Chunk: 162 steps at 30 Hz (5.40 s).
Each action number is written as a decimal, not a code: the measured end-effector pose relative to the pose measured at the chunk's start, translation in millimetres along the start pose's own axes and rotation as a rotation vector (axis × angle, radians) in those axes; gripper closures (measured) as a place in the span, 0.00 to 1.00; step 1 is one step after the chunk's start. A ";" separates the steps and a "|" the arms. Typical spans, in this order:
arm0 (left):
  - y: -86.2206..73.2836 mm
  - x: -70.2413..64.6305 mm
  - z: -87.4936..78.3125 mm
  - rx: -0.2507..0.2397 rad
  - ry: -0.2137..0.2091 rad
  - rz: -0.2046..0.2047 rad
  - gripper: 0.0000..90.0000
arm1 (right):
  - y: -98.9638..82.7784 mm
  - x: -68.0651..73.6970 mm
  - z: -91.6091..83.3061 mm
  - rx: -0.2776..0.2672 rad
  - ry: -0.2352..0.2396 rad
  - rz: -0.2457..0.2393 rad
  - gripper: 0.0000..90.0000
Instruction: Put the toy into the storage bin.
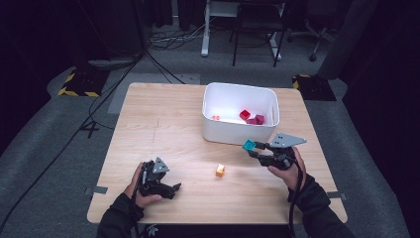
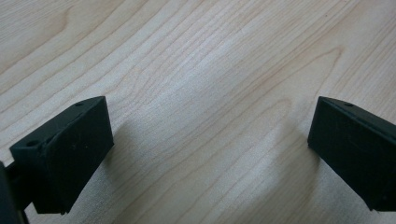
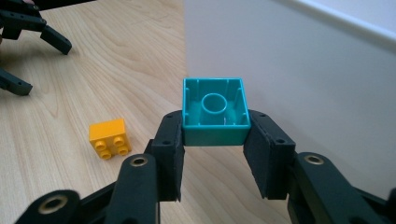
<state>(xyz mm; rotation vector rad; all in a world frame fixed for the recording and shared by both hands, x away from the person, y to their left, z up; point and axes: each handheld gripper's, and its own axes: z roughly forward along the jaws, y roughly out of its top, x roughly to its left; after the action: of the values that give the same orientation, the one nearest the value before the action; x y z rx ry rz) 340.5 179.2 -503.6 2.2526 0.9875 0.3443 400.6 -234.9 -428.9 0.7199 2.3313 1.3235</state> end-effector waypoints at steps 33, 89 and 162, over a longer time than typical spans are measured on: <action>0.0 0.0 0.0 0.000 0.000 0.000 0.00 | 58.0 -29.4 -37.1 -0.088 -0.127 0.002 0.66; 0.0 0.0 0.0 0.000 0.000 0.000 0.00 | 82.8 -63.5 7.6 -0.055 -0.187 0.080 0.58; 0.0 0.0 0.0 0.000 0.000 0.000 0.00 | -16.0 69.6 87.1 0.158 0.220 -0.120 0.38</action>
<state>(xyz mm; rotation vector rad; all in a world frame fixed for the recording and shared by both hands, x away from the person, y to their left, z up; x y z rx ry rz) 340.5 179.2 -503.6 2.2528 0.9875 0.3447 387.6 -141.3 -490.1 0.4904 2.6315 1.2315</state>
